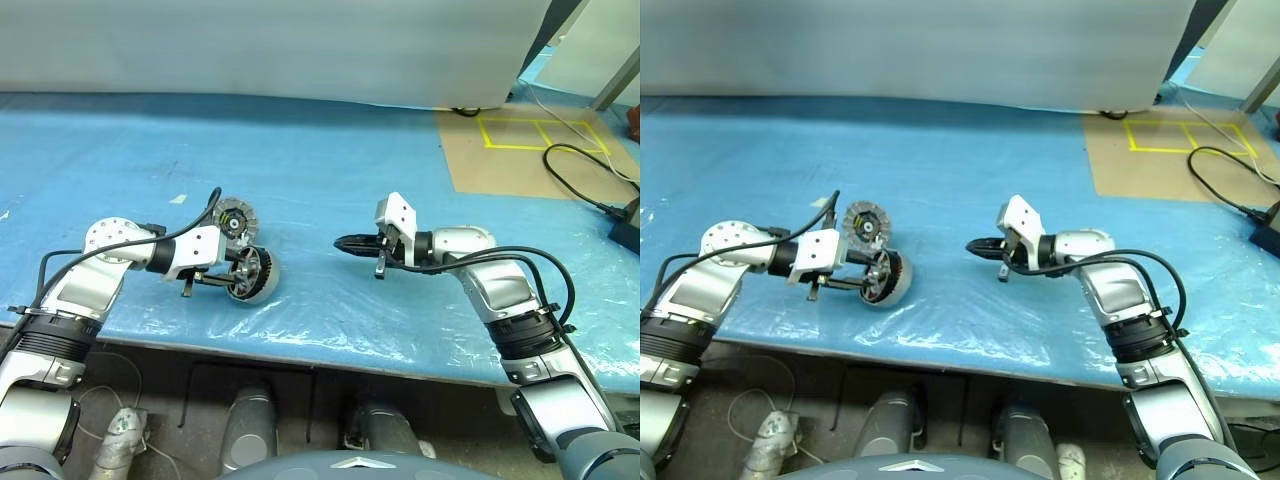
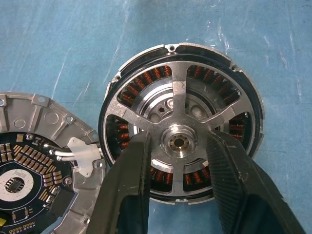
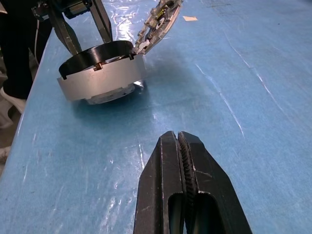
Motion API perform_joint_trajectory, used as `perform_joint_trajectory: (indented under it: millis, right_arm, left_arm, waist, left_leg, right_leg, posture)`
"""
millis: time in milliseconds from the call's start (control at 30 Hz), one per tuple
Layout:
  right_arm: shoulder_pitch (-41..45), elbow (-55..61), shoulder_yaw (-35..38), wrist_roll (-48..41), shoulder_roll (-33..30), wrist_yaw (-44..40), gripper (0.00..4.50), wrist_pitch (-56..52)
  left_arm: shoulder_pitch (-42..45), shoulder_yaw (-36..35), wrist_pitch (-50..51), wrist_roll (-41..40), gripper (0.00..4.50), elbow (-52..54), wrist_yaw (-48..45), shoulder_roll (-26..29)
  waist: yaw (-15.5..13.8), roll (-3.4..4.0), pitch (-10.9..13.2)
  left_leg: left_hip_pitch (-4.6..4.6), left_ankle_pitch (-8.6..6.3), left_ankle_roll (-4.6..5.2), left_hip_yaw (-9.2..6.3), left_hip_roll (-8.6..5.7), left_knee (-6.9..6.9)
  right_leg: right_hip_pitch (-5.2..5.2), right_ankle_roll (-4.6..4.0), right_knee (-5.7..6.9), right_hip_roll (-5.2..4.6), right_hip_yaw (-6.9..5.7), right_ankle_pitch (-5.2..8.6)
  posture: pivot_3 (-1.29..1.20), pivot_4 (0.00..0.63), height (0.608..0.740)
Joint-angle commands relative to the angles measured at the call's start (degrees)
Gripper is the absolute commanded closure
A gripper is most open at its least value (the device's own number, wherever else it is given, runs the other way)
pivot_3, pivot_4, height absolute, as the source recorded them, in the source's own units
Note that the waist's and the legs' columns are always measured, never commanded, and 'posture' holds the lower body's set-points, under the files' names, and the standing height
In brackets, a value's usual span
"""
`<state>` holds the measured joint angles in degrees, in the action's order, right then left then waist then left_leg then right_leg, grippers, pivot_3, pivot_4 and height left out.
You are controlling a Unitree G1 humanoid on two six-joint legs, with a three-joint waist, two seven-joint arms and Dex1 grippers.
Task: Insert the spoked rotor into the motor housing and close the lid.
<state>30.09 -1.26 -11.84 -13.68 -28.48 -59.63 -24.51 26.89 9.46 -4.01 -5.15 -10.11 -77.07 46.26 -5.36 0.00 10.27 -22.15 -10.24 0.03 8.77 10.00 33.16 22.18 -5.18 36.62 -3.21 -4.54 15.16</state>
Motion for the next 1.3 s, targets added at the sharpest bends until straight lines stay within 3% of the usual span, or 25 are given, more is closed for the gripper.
perform_joint_trajectory:
  millis: [33,533,567,733,900,1167,1300]
  right_arm:
    - [0.4,2.1,0.3,-0.9,0.0,-0.2,4.5,-0.1]
    - [0.5,1.2,0.4,-0.7,0.1,-0.3,4.5,0.6]
    - [0.6,1.1,0.4,-0.6,0.1,-0.2,4.5,0.6]
    - [0.5,1.2,0.4,-0.7,0.1,-0.3,4.5,0.6]
    - [0.3,1.6,0.2,-0.7,0.2,-0.2,4.5,0.3]
    - [1.2,4.3,1.5,-3.4,0.5,-0.2,4.5,-4.0]
    - [3.2,5.7,2.6,-6.8,0.0,-2.2,4.5,-7.0]
  left_arm:
    - [0.7,0.0,-0.5,0.8,3.18,-0.6,0.8,0.3]
    - [3.2,0.4,-0.4,2.3,3.18,-2.9,2.4,-1.3]
    - [3.2,0.4,-0.3,2.4,2.43,-3.1,2.6,-1.3]
    - [3.1,0.9,0.8,2.3,0.83,-2.5,1.8,-1.0]
    - [3.5,0.1,2.2,0.7,0.83,-0.8,1.6,-1.3]
    - [3.8,-7.8,10.5,-12.5,0.83,6.8,1.6,-2.3]
    - [0.4,-11.6,14.4,-15.2,0.83,10.9,3.1,-0.3]
  waist:
    - [0.0,0.0,0.0]
    - [-0.1,0.0,0.0]
    - [-0.1,0.0,0.0]
    - [-0.1,0.0,0.0]
    - [-0.1,0.0,0.0]
    - [-0.1,0.0,0.0]
    - [0.2,0.01,0.0]
  left_leg:
    - [0.0,0.0,0.0,0.0,0.0,0.0]
    - [0.0,0.0,0.0,0.0,-0.01,0.02]
    - [0.0,0.0,0.0,0.0,-0.01,0.02]
    - [-0.03,0.0,0.0,0.0,-0.01,0.02]
    - [-0.06,0.0,0.0,0.0,-0.01,-0.01]
    - [-0.12,0.0,0.0,0.0,-0.01,-0.01]
    - [-0.13,0.0,0.0,0.01,0.0,-0.03]
  right_leg:
    - [0.0,0.0,0.0,0.0,0.0,0.0]
    - [-0.01,0.0,-0.02,-0.01,0.0,0.0]
    - [-0.01,0.0,-0.02,-0.01,0.01,0.0]
    - [0.01,0.0,-0.02,-0.01,0.0,0.0]
    - [0.04,0.0,-0.02,-0.01,0.0,0.0]
    - [0.08,-0.01,-0.03,-0.01,0.0,0.0]
    - [0.12,-0.01,-0.03,0.0,0.0,0.0]
  posture:
    - [0.0,0.15,0.74]
    - [0.0,0.15,0.74]
    - [0.0,0.15,0.74]
    - [0.0,0.15,0.74]
    - [0.0,0.15,0.74]
    - [0.0,0.15,0.74]
    - [0.0,0.15,0.74]
